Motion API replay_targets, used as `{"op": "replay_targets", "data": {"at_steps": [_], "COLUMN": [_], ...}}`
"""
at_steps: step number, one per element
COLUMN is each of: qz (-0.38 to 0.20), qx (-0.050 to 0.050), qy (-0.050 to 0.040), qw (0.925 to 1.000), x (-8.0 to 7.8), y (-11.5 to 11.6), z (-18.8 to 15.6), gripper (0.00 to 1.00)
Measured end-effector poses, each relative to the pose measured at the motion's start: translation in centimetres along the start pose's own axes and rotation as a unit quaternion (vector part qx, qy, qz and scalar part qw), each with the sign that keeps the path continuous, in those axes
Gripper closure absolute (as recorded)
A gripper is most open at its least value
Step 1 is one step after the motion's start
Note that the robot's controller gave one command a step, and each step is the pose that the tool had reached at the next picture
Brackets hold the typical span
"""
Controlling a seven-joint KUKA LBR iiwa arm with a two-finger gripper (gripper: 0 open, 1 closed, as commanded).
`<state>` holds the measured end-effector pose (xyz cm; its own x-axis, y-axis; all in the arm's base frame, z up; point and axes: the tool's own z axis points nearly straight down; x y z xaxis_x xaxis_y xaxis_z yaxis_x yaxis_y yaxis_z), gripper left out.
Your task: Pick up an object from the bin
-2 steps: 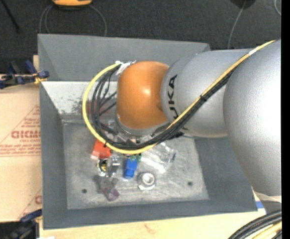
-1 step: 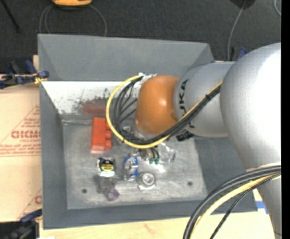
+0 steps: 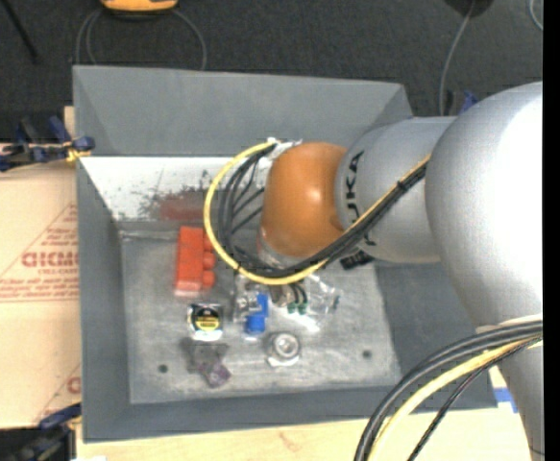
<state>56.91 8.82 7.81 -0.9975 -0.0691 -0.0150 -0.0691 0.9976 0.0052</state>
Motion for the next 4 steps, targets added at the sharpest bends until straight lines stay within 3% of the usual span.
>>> {"op": "replay_targets", "data": {"at_steps": [1, 2, 3, 4], "qz": [0.001, 0.002, -0.046, -0.044], "qx": [0.001, 0.001, 0.003, 0.002], "qy": [0.0016, 0.0057, -0.0003, 0.0005], "qw": [1.0, 1.0, 0.9989, 0.999], "x": [-1.9, -1.7, 4.2, 4.1], "y": [0.1, 0.1, 2.2, 2.2], "z": [-6.0, -5.6, 0.3, 0.0], "gripper": [1.0, 0.0, 0.0, 1.0]}}
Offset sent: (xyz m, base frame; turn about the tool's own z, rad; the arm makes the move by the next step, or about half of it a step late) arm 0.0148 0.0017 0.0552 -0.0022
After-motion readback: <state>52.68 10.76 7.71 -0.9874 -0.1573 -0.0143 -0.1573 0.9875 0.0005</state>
